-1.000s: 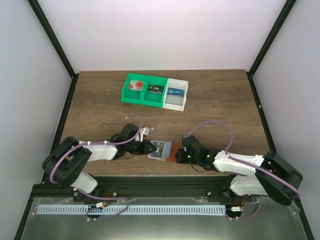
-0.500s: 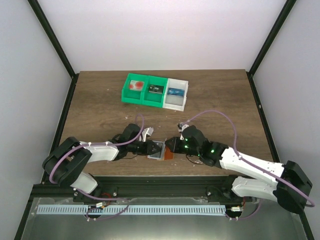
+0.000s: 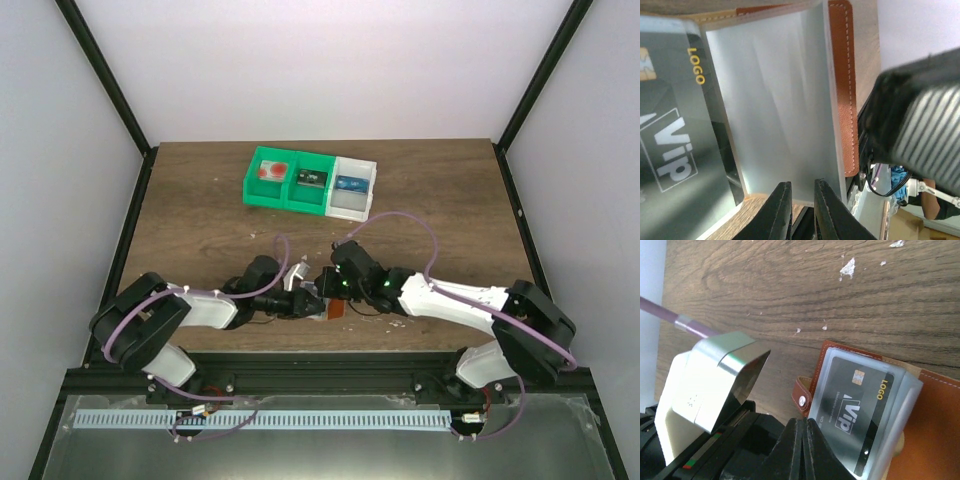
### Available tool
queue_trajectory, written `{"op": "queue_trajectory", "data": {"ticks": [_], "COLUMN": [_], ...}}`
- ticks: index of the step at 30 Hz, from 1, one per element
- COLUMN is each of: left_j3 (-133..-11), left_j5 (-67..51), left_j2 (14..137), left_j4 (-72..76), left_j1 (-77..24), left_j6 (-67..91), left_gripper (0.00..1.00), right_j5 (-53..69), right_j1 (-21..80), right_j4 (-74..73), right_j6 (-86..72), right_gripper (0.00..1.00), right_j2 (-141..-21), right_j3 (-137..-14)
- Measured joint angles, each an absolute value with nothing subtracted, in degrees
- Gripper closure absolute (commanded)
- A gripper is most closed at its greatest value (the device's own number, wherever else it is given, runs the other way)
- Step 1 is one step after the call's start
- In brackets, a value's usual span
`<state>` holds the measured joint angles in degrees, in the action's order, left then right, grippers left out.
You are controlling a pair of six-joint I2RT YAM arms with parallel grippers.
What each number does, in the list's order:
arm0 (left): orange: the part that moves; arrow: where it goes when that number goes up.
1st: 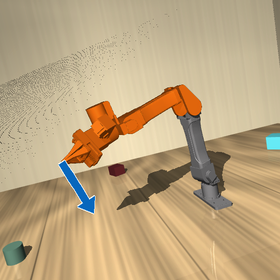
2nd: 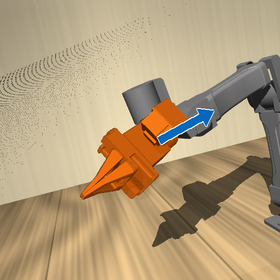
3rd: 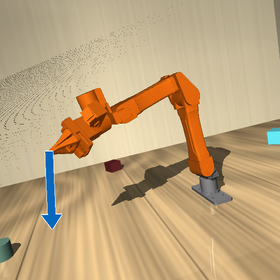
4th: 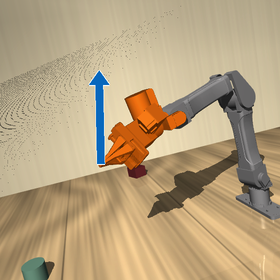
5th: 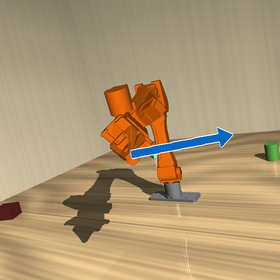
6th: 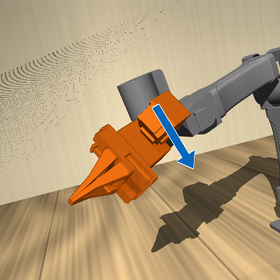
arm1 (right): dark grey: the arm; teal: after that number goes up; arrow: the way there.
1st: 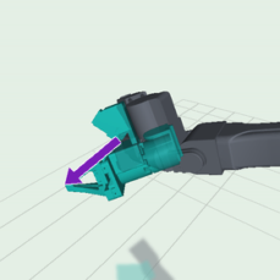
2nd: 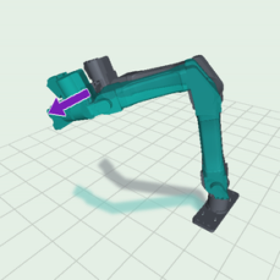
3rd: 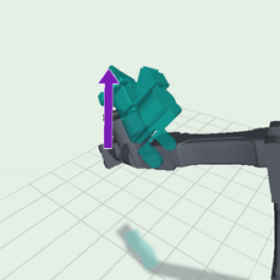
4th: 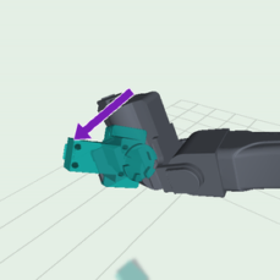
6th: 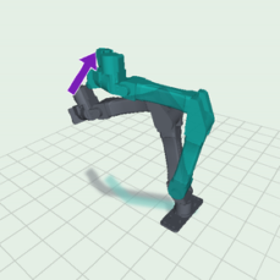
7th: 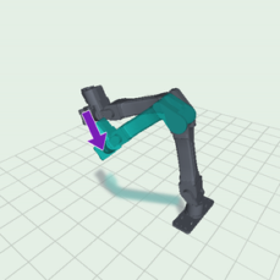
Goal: Take the credit cards out of the card holder
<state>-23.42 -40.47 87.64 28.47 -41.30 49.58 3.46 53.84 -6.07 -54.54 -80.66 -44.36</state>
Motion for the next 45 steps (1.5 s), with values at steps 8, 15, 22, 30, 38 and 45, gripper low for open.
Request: {"op": "queue_trajectory", "data": {"ticks": [8, 15, 22, 30, 38, 45], "left_j3": [-20.03, -21.39, -22.57, -22.5, -21.19, -19.0], "left_j5": [-40.66, -35.7, -31.07, -30.68, -31.0, -32.77], "left_j2": [88.01, 83.64, 81.8, 85.45, 85.45, 85.89], "left_j4": [32.34, 24.29, 19.25, 18.31, 20.03, 24.03], "left_j1": [-41.32, -41.21, -38.87, -37.93, -37.85, -37.85], "left_j6": [51.88, 48.18, 44.29, 41.34, 40.45, 40.86], "left_gripper": [0.84, 0.83, 0.83, 0.92, 0.93, 0.94], "right_j5": [1.02, 1.32, 2.68, 7.79, 13.45, 15.51], "right_j1": [53.69, 52.62, 52.23, 50.61, 48.6, 48.25], "right_j4": [-6.09, -6.66, -3.55, 7.64, 17.45, 21.39], "right_j6": [-55.57, -55.13, -54.02, -52.56, -52.84, -53.93], "right_gripper": [0.99, 0.97, 0.85, 0.8, 0.81, 0.83], "right_j2": [-81.97, -82.67, -81.28, -79.64, -81.82, -85.38], "right_j3": [-43.46, -38.41, -32.03, -26.65, -24.86, -24.49]}}
